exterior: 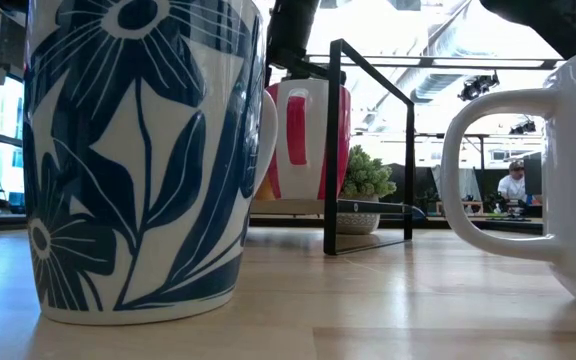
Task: Place coffee mugs
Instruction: Put the yellow mug on the shelf, then put the light green mug on the shelf
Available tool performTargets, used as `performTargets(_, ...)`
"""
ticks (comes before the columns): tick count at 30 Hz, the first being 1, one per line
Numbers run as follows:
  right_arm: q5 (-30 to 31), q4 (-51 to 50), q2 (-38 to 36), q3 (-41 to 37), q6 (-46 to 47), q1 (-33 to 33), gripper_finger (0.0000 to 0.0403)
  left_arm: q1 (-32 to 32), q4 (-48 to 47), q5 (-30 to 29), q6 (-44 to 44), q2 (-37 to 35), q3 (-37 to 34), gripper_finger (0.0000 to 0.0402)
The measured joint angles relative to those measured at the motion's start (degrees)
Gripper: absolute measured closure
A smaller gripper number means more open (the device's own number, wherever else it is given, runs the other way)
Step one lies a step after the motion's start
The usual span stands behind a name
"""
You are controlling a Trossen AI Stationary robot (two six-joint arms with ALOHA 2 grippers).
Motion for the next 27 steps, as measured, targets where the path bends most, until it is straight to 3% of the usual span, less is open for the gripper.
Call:
performTargets(14,0.4,0.0,0.0,0.0,0.1,0.2,0.0341,0.0,0.0,0.0,0.0,0.0,0.0,0.0273)
performTargets(20,9.3,0.3,0.0,0.0,-0.2,0.2,0.0341,0.0,0.0,0.0,0.0,0.0,0.0,0.0273)
performTargets(23,10.5,3.3,-0.5,0.0,-5.0,-0.2,0.0341,0.0,0.0,0.0,0.0,0.0,0.0,0.0273)
performTargets(27,10.5,8.0,-2.9,0.0,-18.2,-0.3,0.0341,0.0,0.0,0.8,1.0,0.0,0.0,0.0273)
